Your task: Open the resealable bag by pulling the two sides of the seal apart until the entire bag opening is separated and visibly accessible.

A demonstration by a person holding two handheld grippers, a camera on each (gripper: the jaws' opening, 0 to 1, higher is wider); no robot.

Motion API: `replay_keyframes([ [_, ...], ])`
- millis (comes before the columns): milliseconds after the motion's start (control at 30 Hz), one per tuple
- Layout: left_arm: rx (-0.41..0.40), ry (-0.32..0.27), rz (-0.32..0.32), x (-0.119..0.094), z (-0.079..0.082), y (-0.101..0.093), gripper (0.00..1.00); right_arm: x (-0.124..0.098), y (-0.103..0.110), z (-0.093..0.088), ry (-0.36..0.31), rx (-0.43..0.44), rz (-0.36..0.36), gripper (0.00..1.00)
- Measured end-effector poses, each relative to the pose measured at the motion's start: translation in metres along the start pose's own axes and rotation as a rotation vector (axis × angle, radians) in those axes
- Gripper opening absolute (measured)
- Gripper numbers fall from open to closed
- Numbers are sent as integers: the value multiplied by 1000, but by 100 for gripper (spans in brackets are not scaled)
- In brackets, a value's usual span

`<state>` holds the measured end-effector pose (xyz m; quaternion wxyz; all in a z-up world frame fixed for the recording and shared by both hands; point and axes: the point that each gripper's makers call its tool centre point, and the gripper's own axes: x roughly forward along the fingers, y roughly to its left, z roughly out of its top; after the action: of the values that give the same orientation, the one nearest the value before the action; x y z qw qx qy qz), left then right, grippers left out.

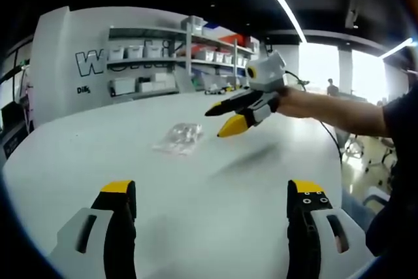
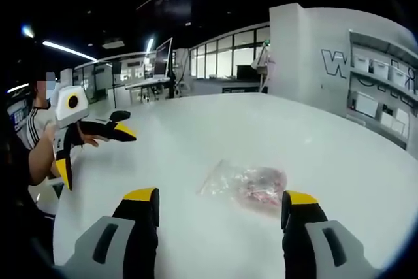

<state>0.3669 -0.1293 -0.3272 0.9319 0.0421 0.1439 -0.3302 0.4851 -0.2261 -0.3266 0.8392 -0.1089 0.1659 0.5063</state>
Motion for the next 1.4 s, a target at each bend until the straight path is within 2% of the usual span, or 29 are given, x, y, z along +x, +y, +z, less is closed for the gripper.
replay_keyframes([
  [1400,-6,0,4,-1,-2,4,94,10,-5,3,-1,5,3,73],
])
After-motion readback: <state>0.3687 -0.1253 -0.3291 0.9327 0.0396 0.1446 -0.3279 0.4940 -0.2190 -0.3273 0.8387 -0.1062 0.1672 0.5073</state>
